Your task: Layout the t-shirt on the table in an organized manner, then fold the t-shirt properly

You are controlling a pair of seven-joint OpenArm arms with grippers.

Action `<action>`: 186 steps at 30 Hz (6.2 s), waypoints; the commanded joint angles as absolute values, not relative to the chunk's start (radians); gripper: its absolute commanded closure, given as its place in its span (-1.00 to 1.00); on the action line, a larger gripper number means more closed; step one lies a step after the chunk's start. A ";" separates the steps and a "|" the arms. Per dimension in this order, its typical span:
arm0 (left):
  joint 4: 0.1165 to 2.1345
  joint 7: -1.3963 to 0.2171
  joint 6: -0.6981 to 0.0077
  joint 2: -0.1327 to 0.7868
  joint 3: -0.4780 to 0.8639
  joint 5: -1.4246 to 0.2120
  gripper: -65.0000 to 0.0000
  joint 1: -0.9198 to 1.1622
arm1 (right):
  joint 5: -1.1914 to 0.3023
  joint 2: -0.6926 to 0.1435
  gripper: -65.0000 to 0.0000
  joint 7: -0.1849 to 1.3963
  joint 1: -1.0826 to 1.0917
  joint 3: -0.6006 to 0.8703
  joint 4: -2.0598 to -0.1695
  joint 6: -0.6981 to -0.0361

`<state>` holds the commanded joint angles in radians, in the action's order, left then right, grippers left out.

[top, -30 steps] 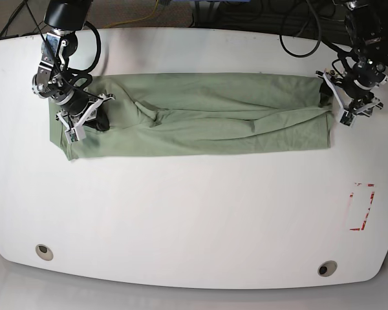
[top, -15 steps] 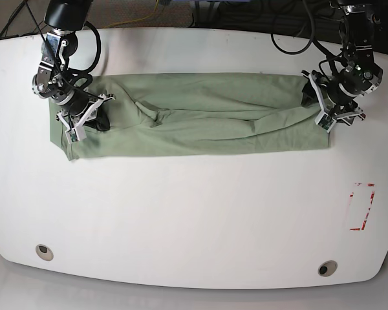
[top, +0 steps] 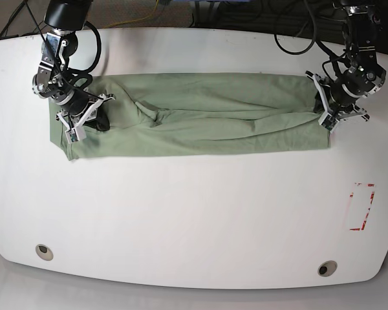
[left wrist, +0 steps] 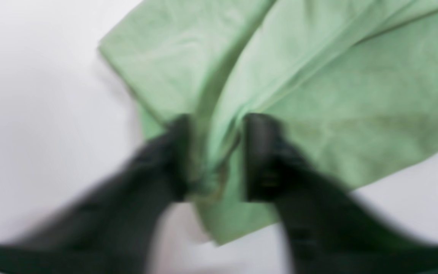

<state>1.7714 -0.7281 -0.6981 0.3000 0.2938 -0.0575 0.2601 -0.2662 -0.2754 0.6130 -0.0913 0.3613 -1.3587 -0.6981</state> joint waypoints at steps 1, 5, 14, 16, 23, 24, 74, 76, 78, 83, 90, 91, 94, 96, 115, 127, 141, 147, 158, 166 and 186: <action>1.770 -0.728 -0.698 0.300 0.294 -0.039 0.95 0.260 | -0.266 -0.275 1.00 0.613 -0.091 0.361 -1.359 -0.698; 1.768 -0.728 -0.698 0.298 0.295 0.018 0.90 0.260 | -0.266 -0.275 1.00 0.613 -0.091 0.361 -1.359 -0.698; 1.773 -0.728 -0.698 0.298 0.352 0.031 0.90 0.263 | -0.266 -0.275 1.00 0.613 -0.091 0.361 -1.359 -0.698; 1.774 -0.728 -0.698 0.300 0.361 0.031 0.90 0.263 | -0.266 -0.275 1.00 0.613 -0.091 0.361 -1.359 -0.698; 1.773 -0.728 -0.698 0.341 0.367 0.028 0.90 0.266 | -0.266 -0.275 1.00 0.613 -0.091 0.361 -1.359 -0.698; 1.773 -0.728 -0.698 0.341 0.367 0.028 0.90 0.268 | -0.266 -0.275 1.00 0.613 -0.091 0.361 -1.359 -0.698; 1.771 -0.865 -0.698 0.360 0.682 -0.479 -0.56 0.294 | -0.266 -0.275 1.00 0.613 -0.094 0.361 -1.359 -0.698; 1.758 -0.865 -0.698 0.357 0.680 -0.515 -0.56 0.292 | -0.268 -0.275 1.00 0.613 -0.094 0.360 -1.359 -0.698; 1.739 -0.866 -0.698 0.355 0.680 -0.552 -0.56 0.280 | -0.268 -0.275 1.00 0.613 -0.094 0.360 -1.359 -0.698; 1.641 -0.866 -0.698 0.354 0.680 -0.611 -0.56 0.263 | -0.268 -0.275 1.00 0.613 -0.097 0.358 -1.359 -0.698; 1.483 -0.866 -0.698 0.354 0.648 -0.610 -0.56 0.206 | -0.268 -0.275 1.00 0.613 -0.097 0.358 -1.359 -0.698; 1.471 -0.866 -0.698 0.355 0.628 -0.610 -0.56 0.206 | -0.268 -0.275 1.00 0.613 -0.097 0.358 -1.359 -0.698; 1.472 -0.865 -0.698 0.357 0.587 -0.610 -0.56 0.205 | -0.268 -0.275 1.00 0.613 -0.099 0.358 -1.359 -0.698; 1.474 -0.865 -0.698 0.355 0.565 -0.610 -0.56 0.205 | -0.268 -0.275 1.00 0.613 -0.099 0.358 -1.359 -0.698; 1.468 -0.863 -0.698 0.314 0.403 -0.607 -0.55 0.176 | -0.268 -0.275 1.00 0.613 -0.099 0.360 -1.359 -0.698; 1.468 -0.863 -0.698 0.312 0.381 -0.607 -0.49 0.176 | -0.268 -0.277 1.00 0.613 -0.094 0.360 -1.359 -0.698; 1.468 -0.860 -0.698 0.312 0.386 -0.607 0.98 0.174 | -0.268 -0.277 1.00 0.613 -0.093 0.360 -1.359 -0.698; 1.509 -0.832 -0.698 0.312 0.387 -0.607 0.93 0.176 | -0.268 -0.277 1.00 0.613 -0.093 0.360 -1.359 -0.698; 1.679 -0.880 -0.698 0.332 0.414 -0.492 0.93 0.194 | -0.269 -0.277 1.00 0.615 -0.120 0.361 -1.380 -0.698; 1.682 -0.885 -0.698 0.371 0.446 -0.473 0.93 0.197 | -0.269 -0.245 1.00 0.727 -0.157 0.361 -1.587 -0.698; 1.886 -0.940 -0.698 0.364 0.248 -0.475 0.93 0.154 | -0.259 -0.199 1.00 0.742 -0.156 0.355 -1.638 -0.698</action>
